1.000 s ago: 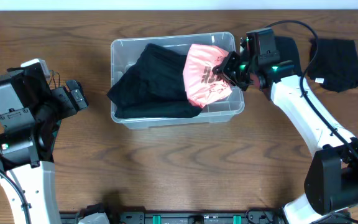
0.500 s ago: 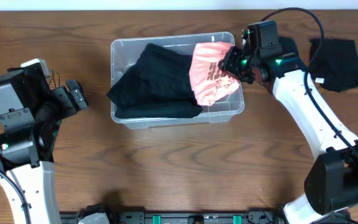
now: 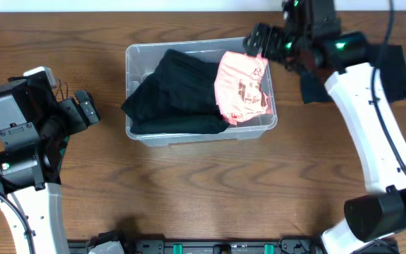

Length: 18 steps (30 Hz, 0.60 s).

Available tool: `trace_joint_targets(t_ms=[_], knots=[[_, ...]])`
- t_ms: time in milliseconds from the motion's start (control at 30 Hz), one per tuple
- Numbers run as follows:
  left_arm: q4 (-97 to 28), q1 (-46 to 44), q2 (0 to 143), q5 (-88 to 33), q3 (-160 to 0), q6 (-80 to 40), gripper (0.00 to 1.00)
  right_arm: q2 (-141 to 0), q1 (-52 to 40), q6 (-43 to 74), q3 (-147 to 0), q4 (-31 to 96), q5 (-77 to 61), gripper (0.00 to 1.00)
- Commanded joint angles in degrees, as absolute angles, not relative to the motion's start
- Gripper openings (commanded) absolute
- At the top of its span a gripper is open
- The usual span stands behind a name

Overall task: Pack container
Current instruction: 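Lower the pink sweatshirt into the bin's right side and press it down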

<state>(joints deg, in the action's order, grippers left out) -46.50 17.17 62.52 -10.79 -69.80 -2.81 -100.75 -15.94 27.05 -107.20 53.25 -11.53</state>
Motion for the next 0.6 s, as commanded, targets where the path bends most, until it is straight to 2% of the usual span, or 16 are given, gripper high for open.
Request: trace_joint_targets(t_ms=[0,33,67,433,567], knots=[[-46.7,17.5,62.5,-11.4,-70.6,-2.9,0.98,-100.3,-18.3,17.9,-110.9,54.2,-7.9,0.93],[-46.7,17.5,62.5,-11.4,-70.6,-2.9,0.98,-100.3,-18.7,17.4,-110.8,54.2,-7.9,0.62],[-46.7,17.5,62.5,-11.4,-70.6,-2.9,0.98,-100.7,-19.1,17.3,-110.6,54.3,-7.7,0.01],[-46.7,17.5,62.5,-11.4,-70.6,-2.9,0.98,-111.7,-25.9,18.5,-109.8,55.4,3.3,0.01],[-46.7,17.5,62.5,-11.4,-70.6,-2.9,0.98,-115.9,-27.1,22.2,-109.8,57.4,6.8,0.01]])
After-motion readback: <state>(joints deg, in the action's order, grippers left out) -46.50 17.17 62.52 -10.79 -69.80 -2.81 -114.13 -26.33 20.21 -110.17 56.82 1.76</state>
